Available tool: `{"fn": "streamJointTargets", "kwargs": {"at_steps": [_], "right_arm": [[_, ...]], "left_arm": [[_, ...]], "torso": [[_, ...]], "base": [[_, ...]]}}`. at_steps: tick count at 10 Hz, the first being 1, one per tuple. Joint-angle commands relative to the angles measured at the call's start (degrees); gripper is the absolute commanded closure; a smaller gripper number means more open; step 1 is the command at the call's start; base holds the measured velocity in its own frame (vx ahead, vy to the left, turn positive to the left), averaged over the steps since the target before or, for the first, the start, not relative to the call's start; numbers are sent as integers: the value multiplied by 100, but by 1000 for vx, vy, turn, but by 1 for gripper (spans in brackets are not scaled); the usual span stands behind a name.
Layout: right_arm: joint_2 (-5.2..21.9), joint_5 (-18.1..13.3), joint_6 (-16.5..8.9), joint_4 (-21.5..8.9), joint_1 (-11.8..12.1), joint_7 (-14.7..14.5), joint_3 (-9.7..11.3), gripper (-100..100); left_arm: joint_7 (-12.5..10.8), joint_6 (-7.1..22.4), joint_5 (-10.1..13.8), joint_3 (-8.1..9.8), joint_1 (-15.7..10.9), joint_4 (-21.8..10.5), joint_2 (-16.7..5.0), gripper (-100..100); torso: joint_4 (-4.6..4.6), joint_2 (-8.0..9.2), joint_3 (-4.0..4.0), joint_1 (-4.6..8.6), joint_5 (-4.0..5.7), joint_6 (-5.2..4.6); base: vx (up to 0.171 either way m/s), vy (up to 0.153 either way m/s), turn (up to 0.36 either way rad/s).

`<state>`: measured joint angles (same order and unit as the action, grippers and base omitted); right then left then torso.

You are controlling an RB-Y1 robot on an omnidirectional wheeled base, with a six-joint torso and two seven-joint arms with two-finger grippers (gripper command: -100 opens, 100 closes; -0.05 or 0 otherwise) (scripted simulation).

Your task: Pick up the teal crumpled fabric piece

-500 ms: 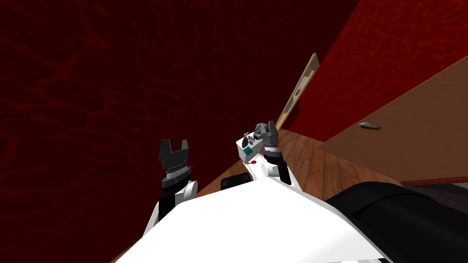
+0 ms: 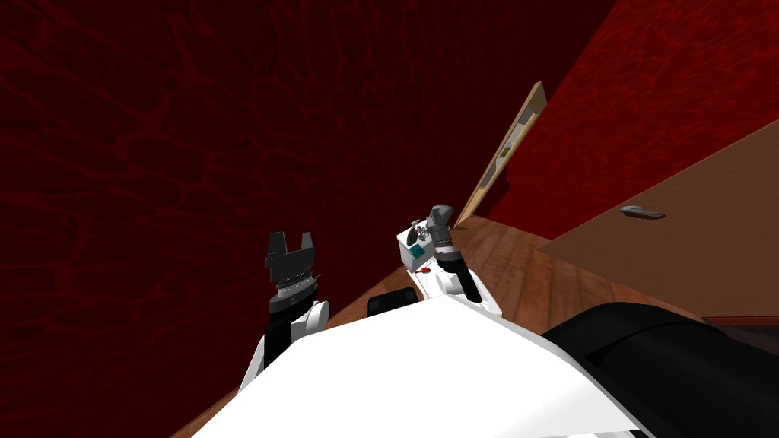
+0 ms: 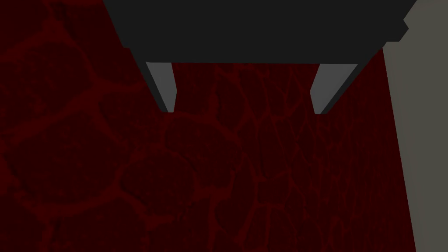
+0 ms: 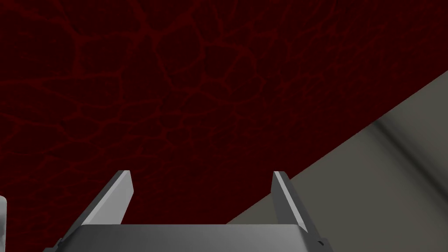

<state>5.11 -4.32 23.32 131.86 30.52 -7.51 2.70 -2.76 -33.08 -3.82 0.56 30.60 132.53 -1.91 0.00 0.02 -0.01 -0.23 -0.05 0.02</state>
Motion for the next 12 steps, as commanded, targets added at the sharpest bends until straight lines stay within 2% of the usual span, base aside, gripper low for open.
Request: {"fn": "streamJointTargets", "kwargs": {"at_steps": [1, 2, 3, 4, 5, 6, 8, 9, 10, 11, 12], "right_arm": [[190, -160, -254, -286, -48, 40, 56, -100], [190, -160, -254, -296, -48, 40, 56, -100], [296, -269, -435, -495, -77, 76, 87, -100], [296, -269, -435, -495, -77, 76, 87, -100], [393, -388, -633, -711, -107, 116, 122, -100], [393, -388, -633, -711, -107, 116, 122, -100], [564, -652, -996, -1093, -174, 204, 197, -100], [564, -652, -1072, -1194, -174, 204, 197, -100], [640, -795, -1311, -1369, -211, 253, 239, -100], [640, -795, -1311, -1457, -211, 253, 239, -100], [712, -945, -1524, -1733, -251, 303, 282, -100]], "left_arm": [[0, 0, 0, 0, 0, 0, 0, 0], [0, 0, 0, 0, 0, 0, 0, 0], [0, 0, 0, 0, 1, 0, 0, 0], [0, 0, 0, 0, 0, 0, 0, 0], [0, 0, 0, 0, 0, 0, 0, 0], [0, 0, 0, 0, 0, 0, 0, 0], [0, 0, 0, 0, 0, 0, 0, 0], [0, 0, 0, 0, 0, 0, 0, 0], [0, 0, 0, 0, 0, 0, 0, 0], [0, 0, 0, 0, 0, 0, 0, 0], [0, 0, 0, 0, 1, 0, 0, 0]], "torso": [[0, 0, 0, 0, 0, 0], [0, -2, 1, -5, -1, 0], [1, -5, 2, 2, 0, -2], [1, -5, 3, 2, 0, 0], [1, -3, 2, 8, 1, -2], [0, 0, 0, 4, 1, -1], [0, -1, 1, 5, 1, 0], [0, -4, 2, -3, -1, -1], [1, -2, 1, -4, -1, -2], [1, -4, 2, -8, -2, 1], [0, 0, 0, -1, -2, -4]], "base": [[1, 77, 134], [7, 53, 25], [5, 54, 73], [1, 41, 45], [-9, 55, 101], [-6, 45, 49], [1, 63, 119], [2, 75, 66], [0, 86, 140], [-2, 62, 58], [-3, 69, 106]]}}
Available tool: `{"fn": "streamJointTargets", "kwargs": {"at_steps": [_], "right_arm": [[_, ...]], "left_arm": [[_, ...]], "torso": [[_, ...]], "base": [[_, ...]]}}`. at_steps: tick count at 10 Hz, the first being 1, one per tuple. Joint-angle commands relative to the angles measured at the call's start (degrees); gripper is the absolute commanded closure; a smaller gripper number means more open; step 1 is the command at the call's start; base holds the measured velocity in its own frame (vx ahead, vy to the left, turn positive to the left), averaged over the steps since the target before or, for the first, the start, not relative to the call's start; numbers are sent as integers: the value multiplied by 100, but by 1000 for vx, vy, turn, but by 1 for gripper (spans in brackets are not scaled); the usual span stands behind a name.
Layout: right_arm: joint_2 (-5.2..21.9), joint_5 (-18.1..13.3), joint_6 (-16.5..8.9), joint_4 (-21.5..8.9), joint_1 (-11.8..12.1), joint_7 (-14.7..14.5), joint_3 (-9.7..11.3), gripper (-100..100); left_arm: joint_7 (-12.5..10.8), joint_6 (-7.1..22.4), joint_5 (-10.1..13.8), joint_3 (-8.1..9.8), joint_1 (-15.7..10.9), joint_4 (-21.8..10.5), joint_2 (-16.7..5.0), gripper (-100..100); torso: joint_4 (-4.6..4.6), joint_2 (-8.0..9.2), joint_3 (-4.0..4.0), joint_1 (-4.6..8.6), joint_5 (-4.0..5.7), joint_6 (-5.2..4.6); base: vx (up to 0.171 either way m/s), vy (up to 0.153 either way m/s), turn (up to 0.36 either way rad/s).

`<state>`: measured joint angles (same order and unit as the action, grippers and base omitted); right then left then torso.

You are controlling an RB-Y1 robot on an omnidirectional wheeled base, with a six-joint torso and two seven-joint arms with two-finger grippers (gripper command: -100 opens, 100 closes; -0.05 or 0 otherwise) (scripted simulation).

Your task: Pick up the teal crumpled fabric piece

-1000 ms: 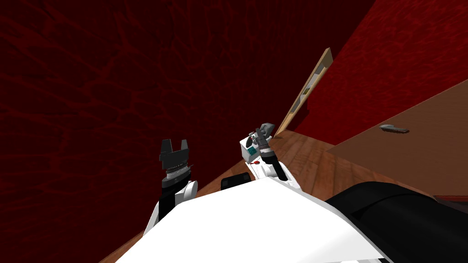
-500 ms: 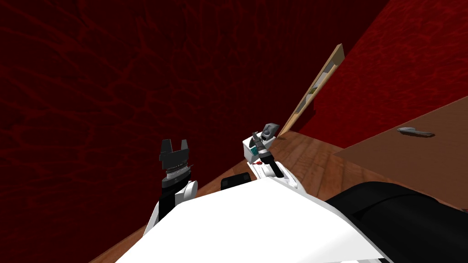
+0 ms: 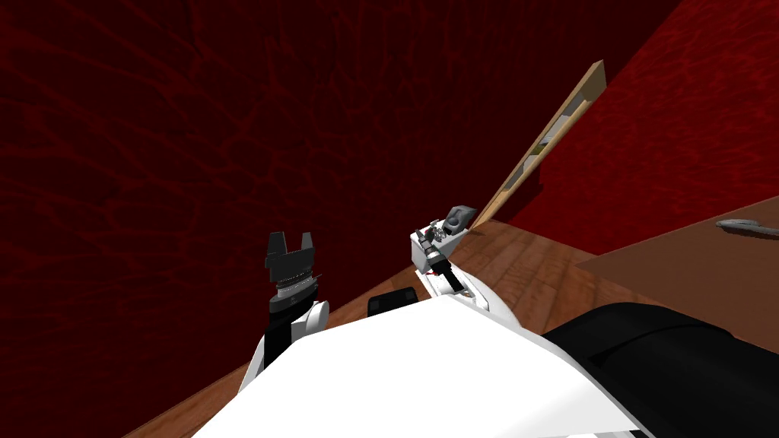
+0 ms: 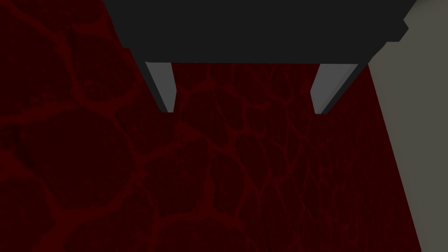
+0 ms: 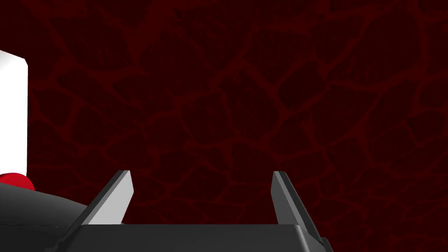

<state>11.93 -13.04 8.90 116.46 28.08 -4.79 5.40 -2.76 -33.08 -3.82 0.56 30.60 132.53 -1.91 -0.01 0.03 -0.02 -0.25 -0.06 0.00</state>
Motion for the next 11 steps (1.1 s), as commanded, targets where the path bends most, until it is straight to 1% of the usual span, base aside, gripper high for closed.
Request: {"fn": "streamJointTargets", "kwargs": {"at_steps": [1, 2, 3, 4, 5, 6, 7, 8, 9, 10, 11], "right_arm": [[30, -72, -118, -194, -7, 30, 11, -100], [100, -228, -378, -404, -48, 83, 56, -100], [100, -228, -378, -482, -48, 83, 56, -100], [169, -388, -625, -702, -90, 137, 102, -100], [169, -388, -645, -780, -90, 137, 102, -100], [238, -552, -880, -996, -134, 192, 149, -100], [238, -552, -920, -1090, -134, 192, 149, -100], [309, -718, -1163, -1270, -179, 249, 196, -100], [309, -718, -1201, -1411, -179, 249, 196, -100], [383, -886, -1478, -1566, -225, 307, 243, -100], [383, -886, -1487, -1716, -225, 307, 243, -100]], "left_arm": [[0, 0, 0, 0, 0, 0, 0, 0], [0, 0, 0, 0, 0, 0, 0, 0], [0, 0, 0, 0, 0, 0, 0, 0], [0, 0, 0, 0, 1, 0, 0, 0], [0, 0, 0, 0, 0, 0, 0, 0], [0, 0, 0, 0, 1, 0, 0, 0], [0, 0, 0, 0, 0, 0, 0, 0], [0, 0, 0, 0, 1, 0, 0, 0], [0, 0, 0, 0, 0, 0, 0, 0], [0, 0, 0, 0, 1, 0, 0, 0], [0, 0, 0, 0, 0, 0, 0, 0]], "torso": [[0, 0, 0, 0, 0, 0], [0, -1, 1, 5, 0, -2], [0, -1, 1, 2, 0, 0], [0, -2, 1, 5, 0, -3], [0, -2, 1, 2, 0, 0], [0, -2, 1, 3, 0, -3], [0, -3, 2, -1, 0, 0], [0, 0, 0, 2, -1, -4], [0, -3, 1, -3, -1, 0], [0, -2, 1, 2, -1, -3], [0, -2, 1, -2, -1, -1]], "base": [[2, 55, 63], [1, 65, 124], [6, 55, 63], [5, 73, 136], [7, 62, 60], [4, 75, 137], [5, 66, 66], [8, 81, 127], [9, 64, 74], [9, 81, 122], [2, 64, 67]]}}
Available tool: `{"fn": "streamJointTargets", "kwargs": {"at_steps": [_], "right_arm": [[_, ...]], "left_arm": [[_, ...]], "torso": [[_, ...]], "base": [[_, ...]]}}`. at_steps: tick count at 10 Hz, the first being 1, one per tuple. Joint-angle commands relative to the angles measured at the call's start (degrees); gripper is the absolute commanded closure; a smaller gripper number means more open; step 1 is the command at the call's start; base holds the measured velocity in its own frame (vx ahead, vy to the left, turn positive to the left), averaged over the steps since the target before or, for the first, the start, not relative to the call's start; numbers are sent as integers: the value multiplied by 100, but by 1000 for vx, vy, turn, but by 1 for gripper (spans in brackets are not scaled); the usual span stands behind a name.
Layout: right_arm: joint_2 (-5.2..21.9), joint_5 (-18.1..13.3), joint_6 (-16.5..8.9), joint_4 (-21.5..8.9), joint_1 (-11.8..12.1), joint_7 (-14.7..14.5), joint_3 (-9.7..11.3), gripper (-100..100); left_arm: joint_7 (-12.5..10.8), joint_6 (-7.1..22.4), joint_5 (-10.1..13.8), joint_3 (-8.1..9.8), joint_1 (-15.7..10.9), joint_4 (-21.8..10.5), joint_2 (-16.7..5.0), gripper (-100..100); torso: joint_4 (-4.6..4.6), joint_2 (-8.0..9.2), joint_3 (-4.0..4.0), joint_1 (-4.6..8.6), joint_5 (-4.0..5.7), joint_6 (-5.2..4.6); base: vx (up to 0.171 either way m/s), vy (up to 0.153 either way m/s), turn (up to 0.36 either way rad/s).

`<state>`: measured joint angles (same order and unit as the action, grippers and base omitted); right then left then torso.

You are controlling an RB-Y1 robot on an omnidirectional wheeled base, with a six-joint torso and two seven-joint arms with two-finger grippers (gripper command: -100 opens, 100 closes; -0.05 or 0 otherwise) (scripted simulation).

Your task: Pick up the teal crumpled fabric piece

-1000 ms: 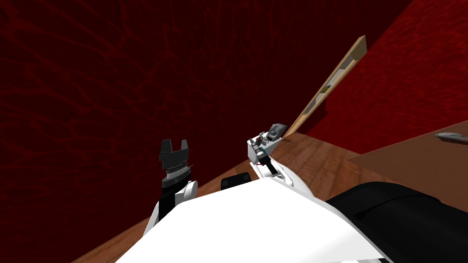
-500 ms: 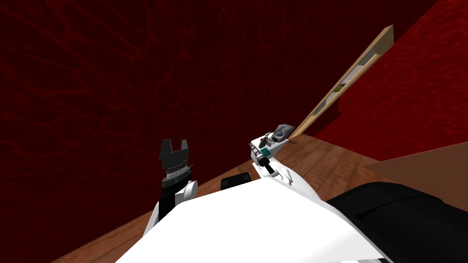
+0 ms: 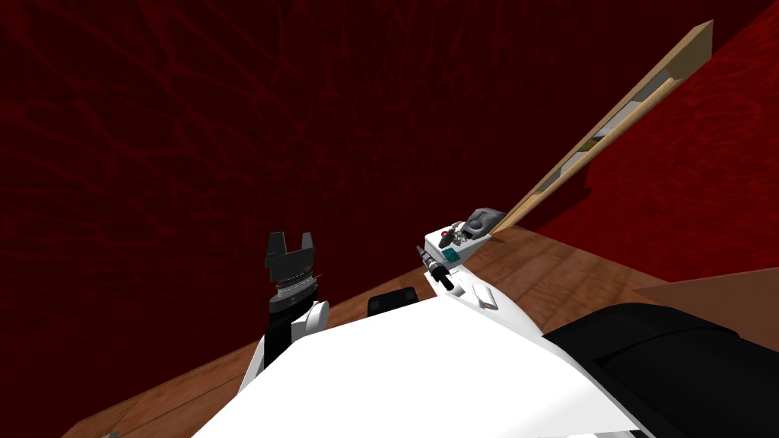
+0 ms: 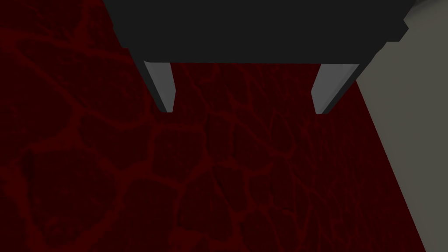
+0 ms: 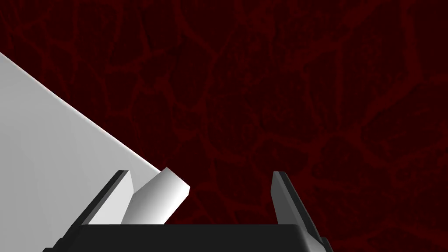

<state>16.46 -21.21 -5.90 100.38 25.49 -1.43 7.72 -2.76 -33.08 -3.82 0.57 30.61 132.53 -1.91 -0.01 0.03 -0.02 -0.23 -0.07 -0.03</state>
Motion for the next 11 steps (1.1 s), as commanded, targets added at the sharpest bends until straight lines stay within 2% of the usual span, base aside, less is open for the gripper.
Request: {"fn": "streamJointTargets", "kwargs": {"at_steps": [1, 2, 3, 4, 7, 9, 10, 11], "right_arm": [[7, -240, -286, -286, -14, 30, 59, -100], [7, -240, -298, -472, -14, 30, 59, -100], [87, -411, -540, -631, -64, 90, 107, -100], [87, -411, -591, -782, -64, 90, 107, -100], [259, -755, -1031, -1421, -170, 211, 204, -100], [259, -755, -1186, -1541, -170, 211, 204, -100], [349, -926, -1432, -1785, -224, 273, 252, -100], [349, -926, -1485, -1912, -224, 273, 252, -100]], "left_arm": [[0, 0, 0, 0, 0, 0, 0, 0], [0, 0, 0, 0, 0, 0, 0, 0], [0, 0, 0, 0, 0, 0, 0, 0], [0, 0, 0, 0, 0, 0, 0, 0], [0, 0, 0, 0, 0, 0, 0, 0], [0, 0, 0, 0, 0, 0, 0, 0], [0, 0, 0, 1, 0, 0, 0, 0], [0, 0, 0, 0, 0, 0, 0, 0]], "torso": [[0, 0, 0, 0, 0, 0], [0, 0, 0, -6, 0, 2], [0, 0, 0, -2, -1, -1], [0, -2, 1, -3, -1, 2], [1, -1, 1, 2, -1, -2], [0, -1, 1, -1, -2, -1], [-1, 3, -2, 11, 1, -2], [-2, 4, -3, 8, 1, 1]], "base": [[3, 79, 160], [10, 69, 55], [16, 75, 136], [7, 62, 66], [17, 74, 117], [7, 49, 20], [-1, 48, 121], [10, 53, 86]]}}
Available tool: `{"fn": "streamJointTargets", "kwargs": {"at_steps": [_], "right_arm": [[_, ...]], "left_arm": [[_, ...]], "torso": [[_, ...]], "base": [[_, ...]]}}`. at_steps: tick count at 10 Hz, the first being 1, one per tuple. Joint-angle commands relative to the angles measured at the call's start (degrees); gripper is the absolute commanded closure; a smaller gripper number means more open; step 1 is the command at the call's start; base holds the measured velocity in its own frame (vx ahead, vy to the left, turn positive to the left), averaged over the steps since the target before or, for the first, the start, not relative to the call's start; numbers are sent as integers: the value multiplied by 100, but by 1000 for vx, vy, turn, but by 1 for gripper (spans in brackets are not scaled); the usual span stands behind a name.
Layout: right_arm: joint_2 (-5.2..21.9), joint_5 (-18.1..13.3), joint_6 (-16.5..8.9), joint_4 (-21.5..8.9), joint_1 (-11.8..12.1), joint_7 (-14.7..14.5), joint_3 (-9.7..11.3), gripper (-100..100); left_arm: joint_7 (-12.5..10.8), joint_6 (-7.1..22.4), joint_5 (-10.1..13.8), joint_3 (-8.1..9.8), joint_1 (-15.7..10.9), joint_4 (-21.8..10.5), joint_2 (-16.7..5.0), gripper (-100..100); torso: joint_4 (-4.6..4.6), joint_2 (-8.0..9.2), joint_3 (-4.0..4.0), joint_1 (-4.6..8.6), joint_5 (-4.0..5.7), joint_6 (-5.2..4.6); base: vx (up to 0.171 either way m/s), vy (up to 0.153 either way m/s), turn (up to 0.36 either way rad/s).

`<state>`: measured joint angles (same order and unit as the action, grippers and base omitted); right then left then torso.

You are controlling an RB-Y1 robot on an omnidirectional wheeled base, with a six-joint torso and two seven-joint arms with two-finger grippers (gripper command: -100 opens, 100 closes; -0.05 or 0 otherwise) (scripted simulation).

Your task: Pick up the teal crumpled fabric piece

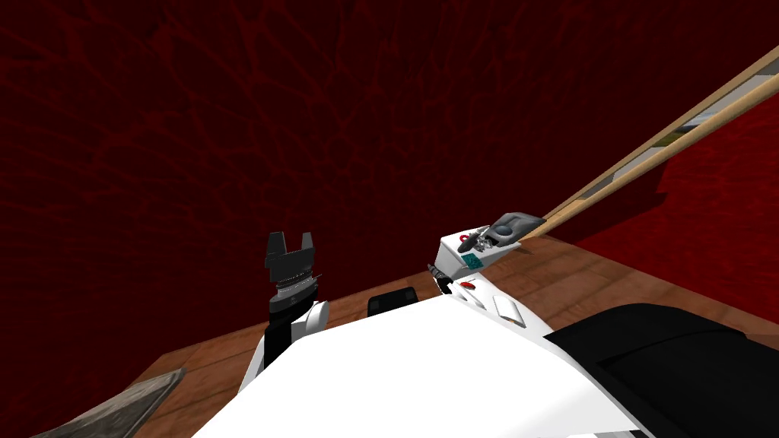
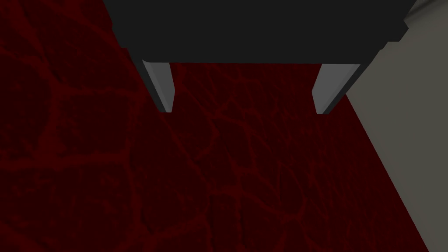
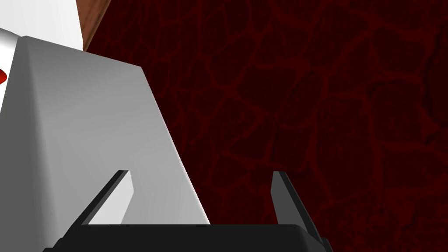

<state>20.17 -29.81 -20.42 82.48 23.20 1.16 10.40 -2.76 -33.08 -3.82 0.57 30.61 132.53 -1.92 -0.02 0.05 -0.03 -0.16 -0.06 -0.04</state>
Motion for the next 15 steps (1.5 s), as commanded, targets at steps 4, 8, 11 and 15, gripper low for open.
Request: {"fn": "streamJointTargets", "kwargs": {"at_steps": [4, 8, 11, 15], "right_arm": [[166, -404, -629, -733, -108, 136, 79, -100], [359, -735, -1104, -1533, -224, 258, 171, -100], [456, -896, -1467, -1880, -283, 318, 216, -100], [644, -1207, -1980, -2537, -399, 433, 302, -100]], "left_arm": [[0, 0, 0, 0, 0, 0, 0, 0], [0, 0, 0, 0, 0, 0, 0, 0], [0, 0, 0, 0, 0, 0, 0, 0], [0, 0, 0, 0, 0, 0, 0, 0]], "torso": [[0, -2, 1, -13, -3, 2], [0, -1, 1, 3, 0, -1], [-1, 1, -1, 5, 0, -1], [1, -4, 2, -4, -2, -1]], "base": [[17, 76, 101], [14, 46, 80], [14, 49, 66], [22, 64, 98]]}}
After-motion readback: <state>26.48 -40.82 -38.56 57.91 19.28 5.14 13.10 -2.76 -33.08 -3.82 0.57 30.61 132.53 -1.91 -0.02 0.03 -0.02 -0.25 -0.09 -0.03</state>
